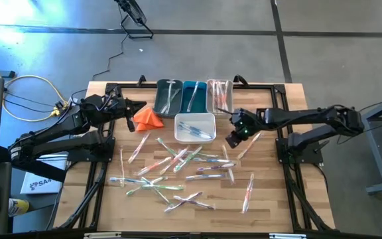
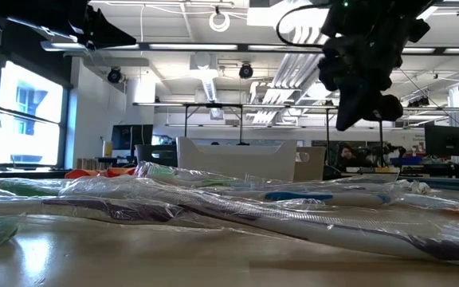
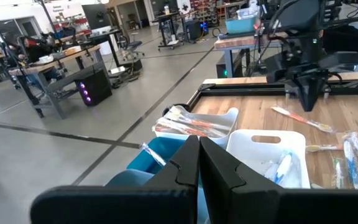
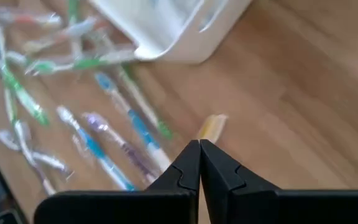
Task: Pick & Place Toothbrushes
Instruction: Put the blue toothbrush into the white bin
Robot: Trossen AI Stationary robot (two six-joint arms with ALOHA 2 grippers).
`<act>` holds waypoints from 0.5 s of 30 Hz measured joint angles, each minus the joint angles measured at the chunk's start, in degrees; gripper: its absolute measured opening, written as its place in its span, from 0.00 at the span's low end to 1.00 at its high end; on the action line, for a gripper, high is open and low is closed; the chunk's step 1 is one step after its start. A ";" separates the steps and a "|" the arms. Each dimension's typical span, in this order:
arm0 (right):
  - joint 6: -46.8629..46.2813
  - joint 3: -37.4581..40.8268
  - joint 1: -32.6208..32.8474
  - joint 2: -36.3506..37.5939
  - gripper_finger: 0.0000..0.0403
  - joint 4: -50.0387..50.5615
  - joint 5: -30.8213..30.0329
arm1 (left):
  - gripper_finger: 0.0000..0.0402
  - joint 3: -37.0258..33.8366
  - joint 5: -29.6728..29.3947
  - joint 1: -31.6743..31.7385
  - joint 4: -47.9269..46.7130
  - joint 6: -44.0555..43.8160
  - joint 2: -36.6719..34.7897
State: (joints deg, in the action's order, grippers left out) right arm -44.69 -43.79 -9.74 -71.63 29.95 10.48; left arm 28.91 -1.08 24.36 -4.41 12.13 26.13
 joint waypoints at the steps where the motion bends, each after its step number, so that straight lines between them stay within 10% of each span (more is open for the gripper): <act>1: 0.24 0.00 0.82 -0.01 0.01 -0.34 -0.06 | 0.02 0.00 0.00 0.00 0.03 -0.01 0.00; 15: 7.21 -0.07 11.17 -0.03 0.01 -17.86 -7.36 | 0.02 0.01 0.04 0.00 1.26 -1.98 -0.01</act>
State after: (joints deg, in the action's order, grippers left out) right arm -37.49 -43.86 1.43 -71.66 12.09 3.12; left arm 28.91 -1.04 24.36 -3.16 10.15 26.12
